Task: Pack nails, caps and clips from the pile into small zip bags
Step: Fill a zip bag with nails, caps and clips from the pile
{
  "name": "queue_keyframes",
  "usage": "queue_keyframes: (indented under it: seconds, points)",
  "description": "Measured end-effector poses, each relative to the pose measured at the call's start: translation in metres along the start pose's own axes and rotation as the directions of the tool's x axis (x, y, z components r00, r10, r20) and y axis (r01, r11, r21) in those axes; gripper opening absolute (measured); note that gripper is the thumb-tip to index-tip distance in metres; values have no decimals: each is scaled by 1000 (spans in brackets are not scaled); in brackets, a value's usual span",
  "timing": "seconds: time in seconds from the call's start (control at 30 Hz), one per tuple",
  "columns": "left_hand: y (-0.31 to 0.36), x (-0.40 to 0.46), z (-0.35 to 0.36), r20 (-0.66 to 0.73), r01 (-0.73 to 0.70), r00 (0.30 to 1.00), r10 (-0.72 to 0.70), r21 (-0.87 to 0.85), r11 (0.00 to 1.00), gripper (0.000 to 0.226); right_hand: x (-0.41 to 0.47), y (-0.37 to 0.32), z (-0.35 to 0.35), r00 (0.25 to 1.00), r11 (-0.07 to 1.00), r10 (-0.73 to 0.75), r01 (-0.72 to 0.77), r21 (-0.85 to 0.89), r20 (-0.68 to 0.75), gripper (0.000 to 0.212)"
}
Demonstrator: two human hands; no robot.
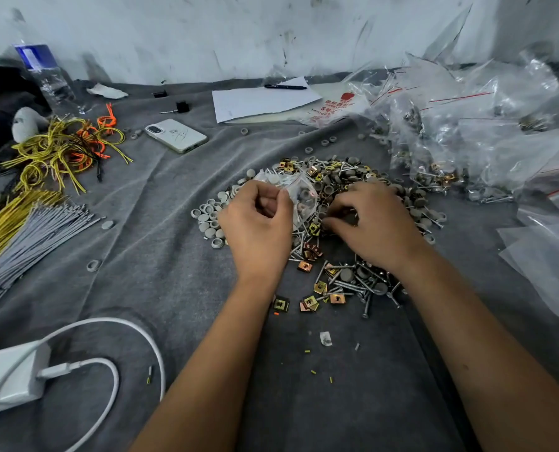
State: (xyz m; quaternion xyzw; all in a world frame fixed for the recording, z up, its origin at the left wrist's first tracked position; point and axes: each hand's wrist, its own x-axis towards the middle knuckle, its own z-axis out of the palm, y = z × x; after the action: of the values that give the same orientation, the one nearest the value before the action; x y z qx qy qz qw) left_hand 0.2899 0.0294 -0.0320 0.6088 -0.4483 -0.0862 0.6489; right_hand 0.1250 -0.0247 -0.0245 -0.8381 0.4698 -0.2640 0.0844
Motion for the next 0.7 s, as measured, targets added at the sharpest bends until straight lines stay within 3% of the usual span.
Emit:
queue_keyframes:
  seconds: [0.17,0.27,0.4,0.7]
  points:
    - [-1,0,0,14,26,1000,-26,-3,1000,19,0,0,2,999,999,-40,40,-7,14,17]
    - [-2,1,0,56,43,997,-44,16,999,17,0,-3,-4,995,989,-24,38,144,-99,16]
    - [-3,-2,2,103,25,994,-27,24,999,18,-3,-17,-8,963,937,-59,144,318,-262,17]
    - [-4,-3,3,120,-13,993,9,38,999,13,-4,-23,-2,955,944,-246,275,181,-168,16]
